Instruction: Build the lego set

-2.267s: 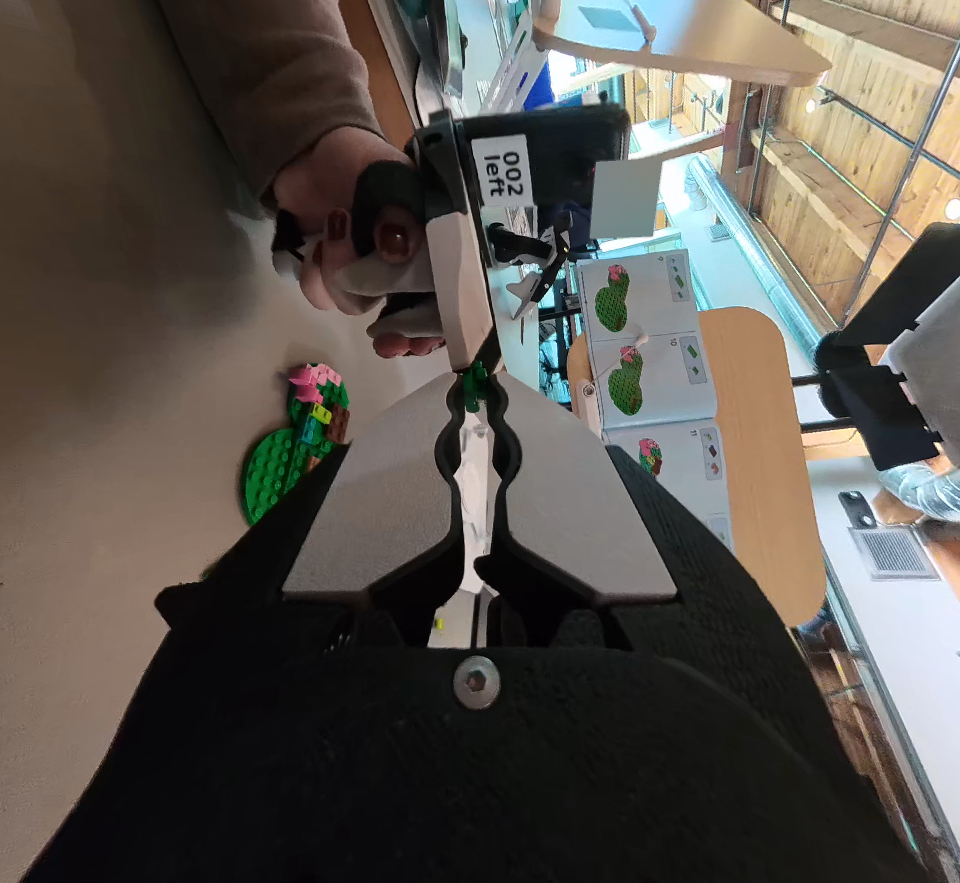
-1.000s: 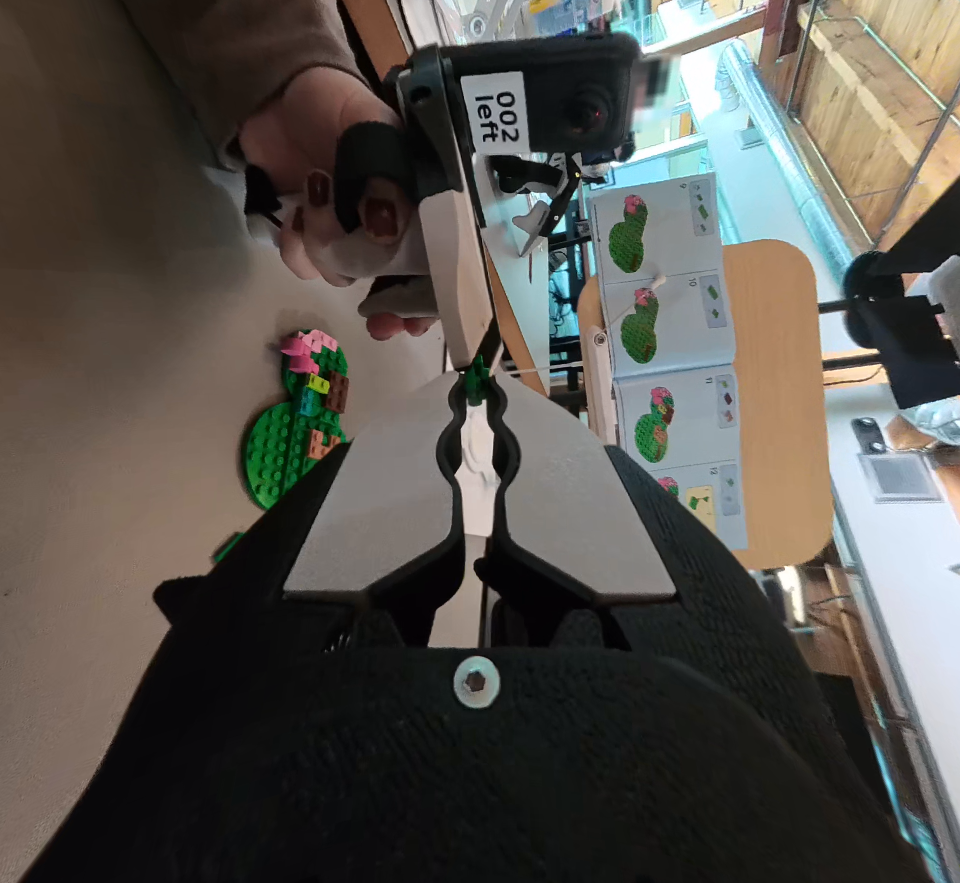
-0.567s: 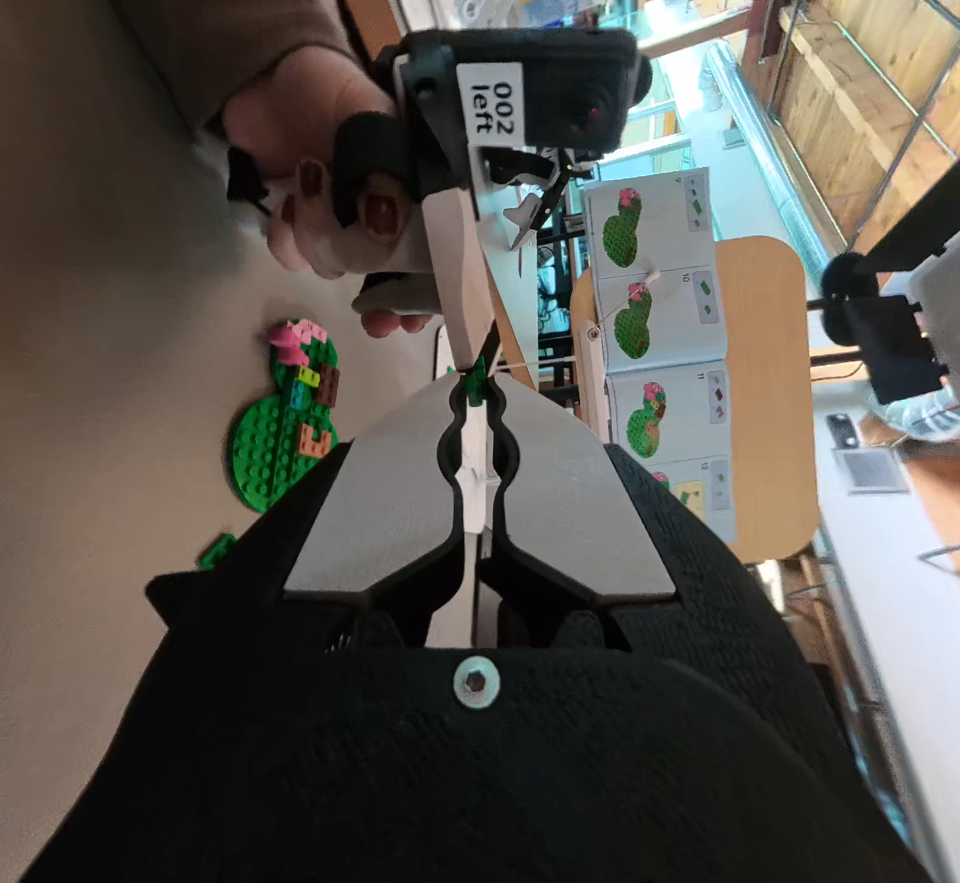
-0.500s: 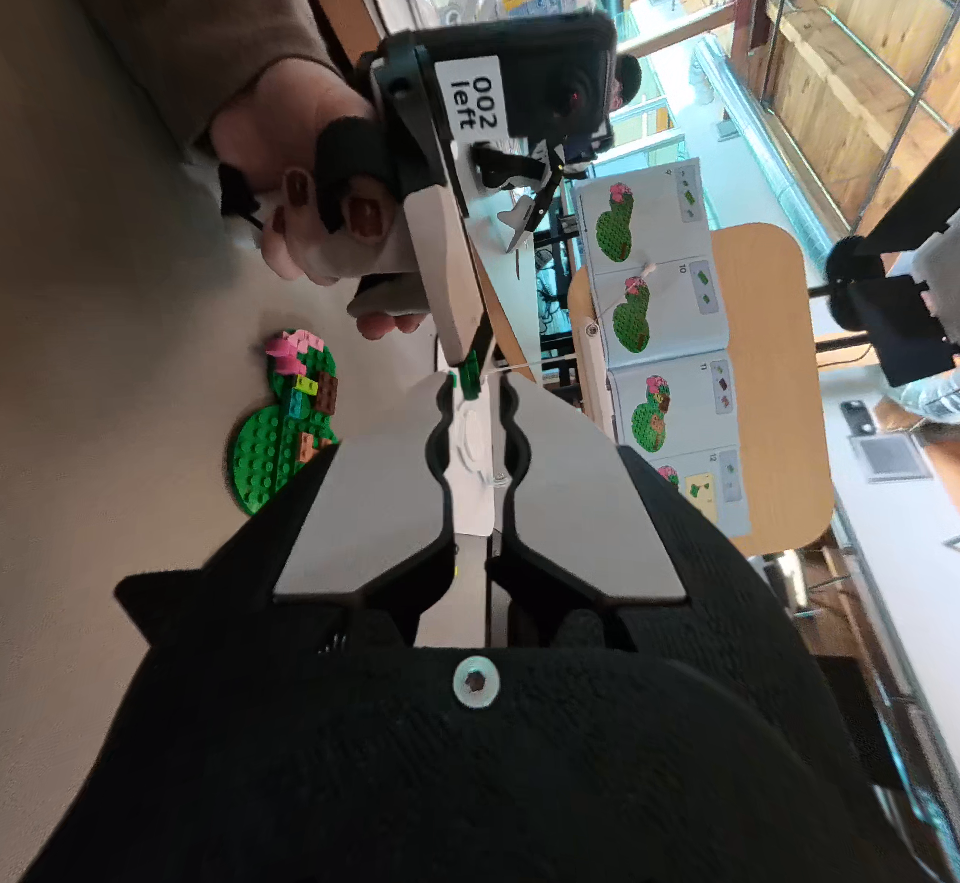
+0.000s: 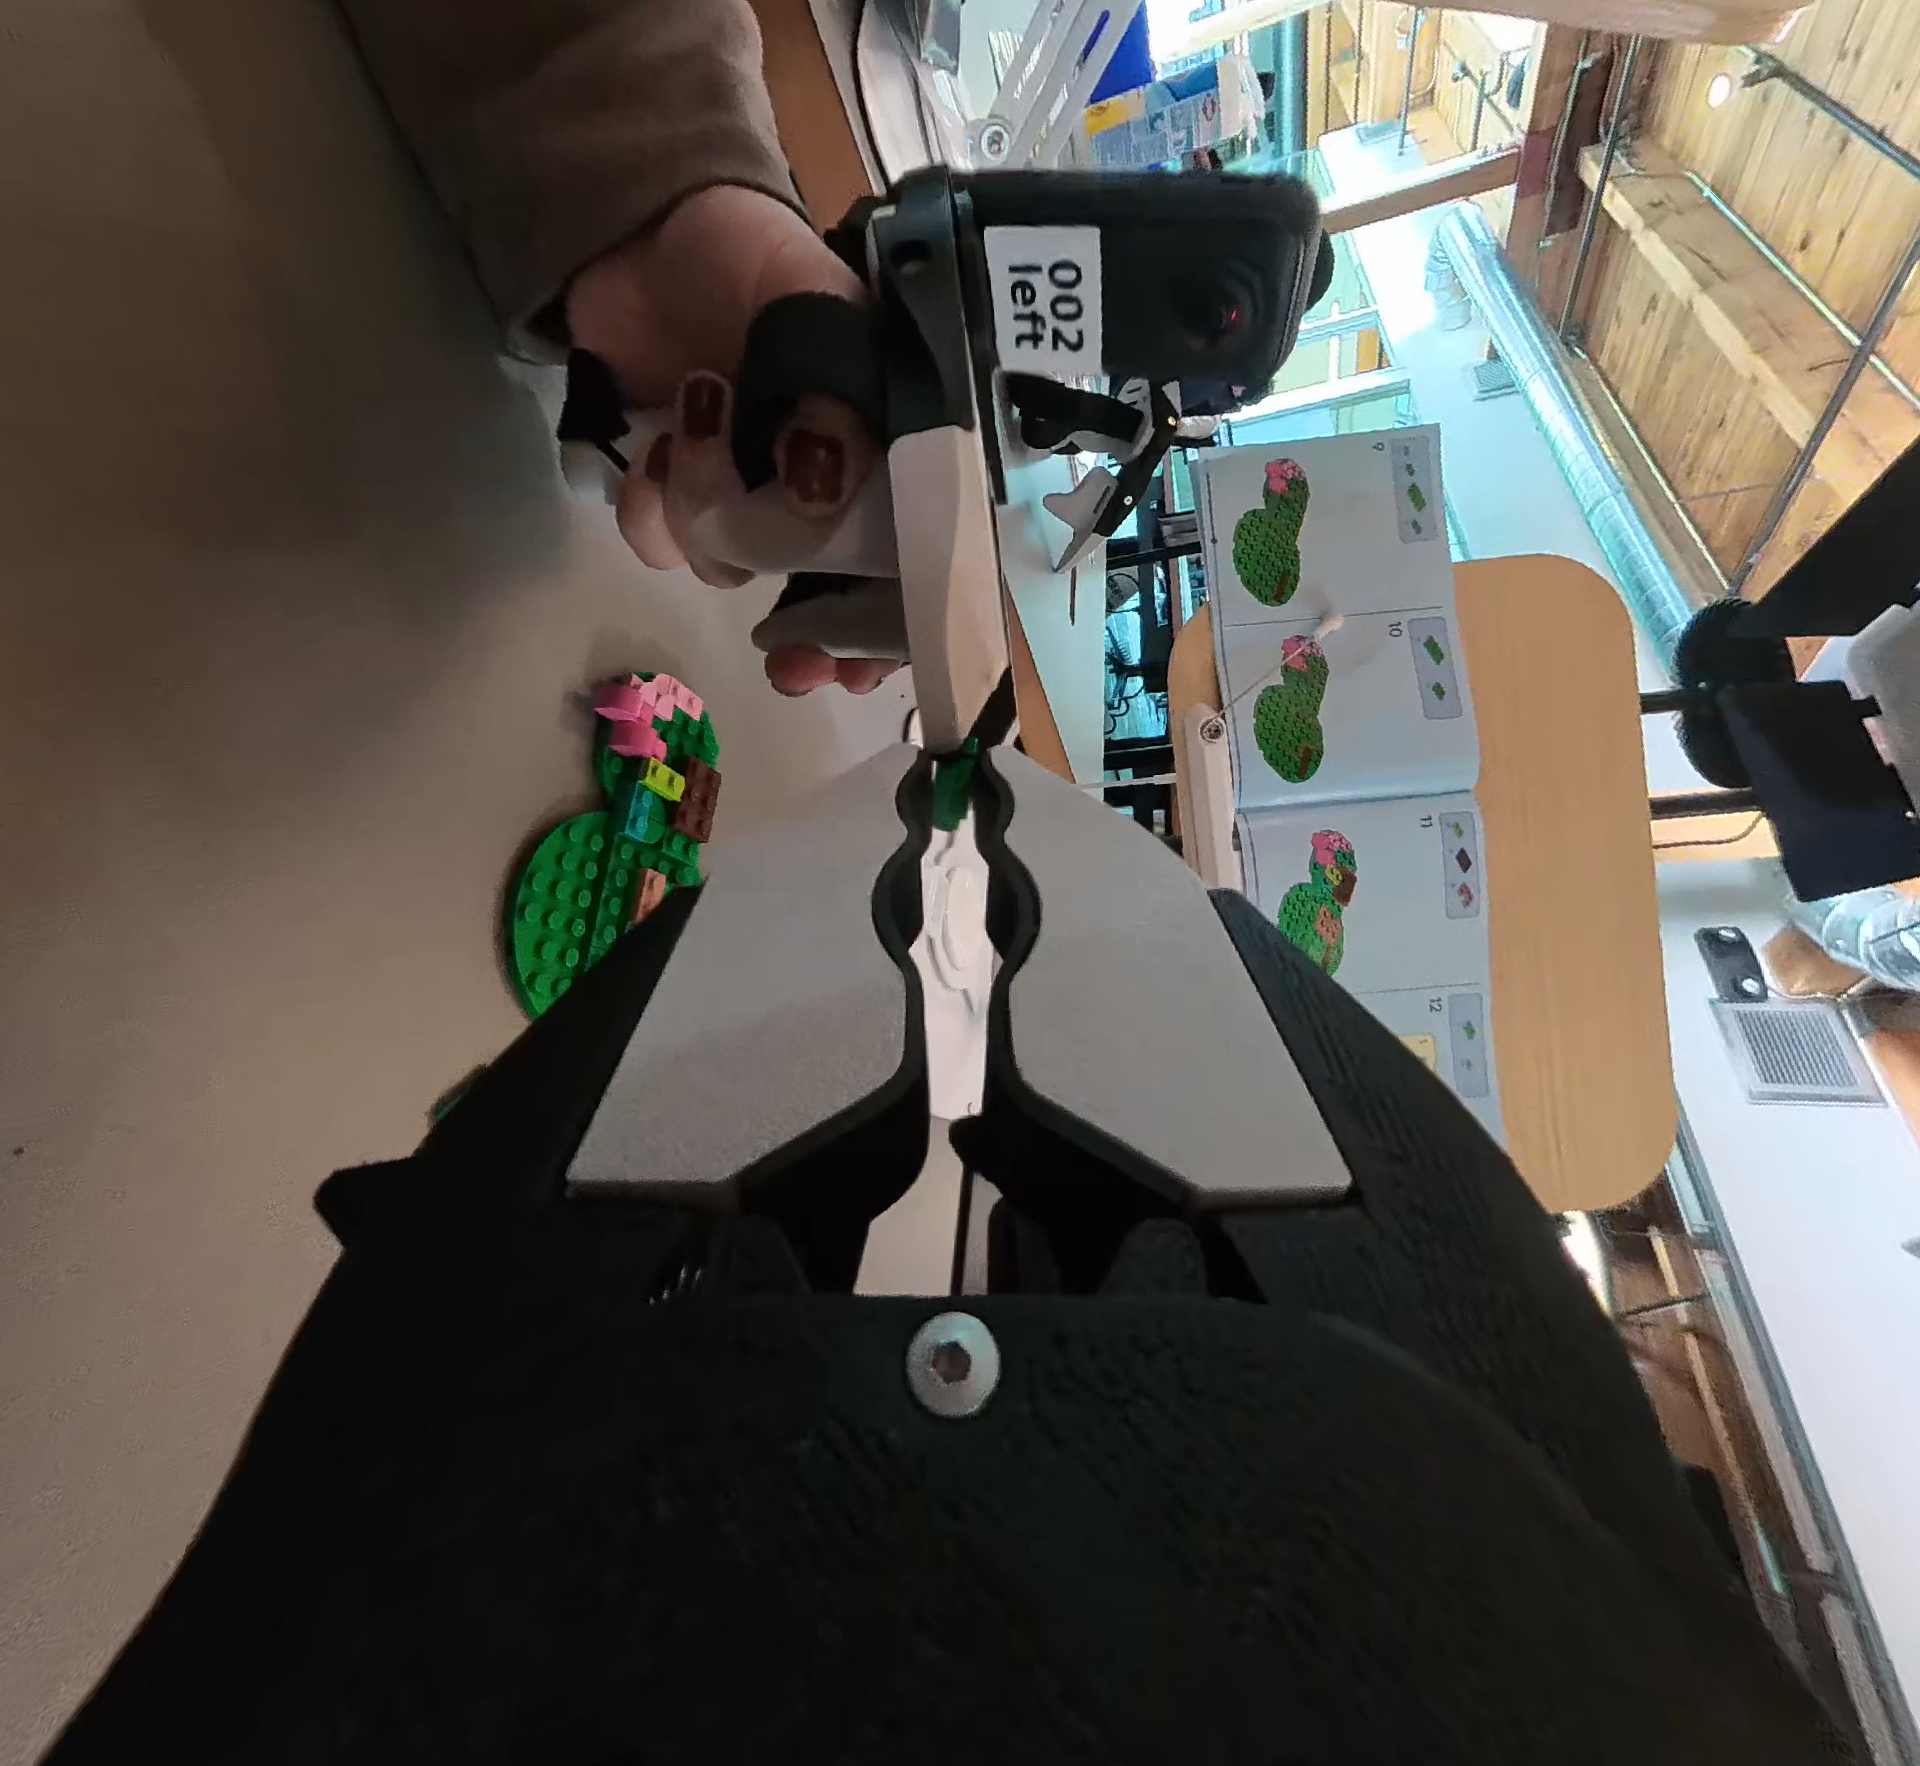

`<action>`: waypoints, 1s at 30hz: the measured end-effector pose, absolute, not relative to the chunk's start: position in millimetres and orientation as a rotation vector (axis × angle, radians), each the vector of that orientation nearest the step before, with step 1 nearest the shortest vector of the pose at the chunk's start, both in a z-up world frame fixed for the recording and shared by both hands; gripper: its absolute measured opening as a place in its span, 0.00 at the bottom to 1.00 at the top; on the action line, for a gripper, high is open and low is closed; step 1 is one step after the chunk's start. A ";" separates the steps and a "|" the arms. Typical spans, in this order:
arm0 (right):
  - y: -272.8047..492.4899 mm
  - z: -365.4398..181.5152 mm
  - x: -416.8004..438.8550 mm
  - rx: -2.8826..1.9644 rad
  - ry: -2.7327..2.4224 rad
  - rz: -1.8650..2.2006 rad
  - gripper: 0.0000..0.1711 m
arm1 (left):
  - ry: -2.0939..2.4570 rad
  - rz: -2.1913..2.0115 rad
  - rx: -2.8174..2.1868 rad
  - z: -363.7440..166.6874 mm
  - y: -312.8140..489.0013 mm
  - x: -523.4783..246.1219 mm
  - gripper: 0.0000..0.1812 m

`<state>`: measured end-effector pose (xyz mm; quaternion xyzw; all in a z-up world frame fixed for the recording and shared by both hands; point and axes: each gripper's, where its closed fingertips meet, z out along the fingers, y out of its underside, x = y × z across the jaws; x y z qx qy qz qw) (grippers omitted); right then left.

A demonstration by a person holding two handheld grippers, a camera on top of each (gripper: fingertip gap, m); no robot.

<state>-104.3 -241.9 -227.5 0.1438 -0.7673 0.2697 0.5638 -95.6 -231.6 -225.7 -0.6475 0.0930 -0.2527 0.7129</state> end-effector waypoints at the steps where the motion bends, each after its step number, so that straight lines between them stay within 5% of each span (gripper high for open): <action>1: -242.0 -227.2 -103.9 0.347 -1.803 0.627 0.03 | 0.204 -0.575 -1.434 -225.8 -231.8 -94.9 0.07; 12: -222.7 -233.7 -115.5 0.120 -1.945 0.734 0.08 | 0.318 -0.160 -1.408 -223.4 -231.2 -104.9 0.07; 20: -226.1 -213.1 -93.8 -0.279 -2.176 1.502 0.16 | 0.519 0.158 -1.358 -224.0 -233.0 -92.5 0.08; 30: -239.3 -225.1 -90.0 -0.237 -2.233 1.457 0.09 | 0.524 0.084 -1.347 -224.1 -234.3 -86.7 0.08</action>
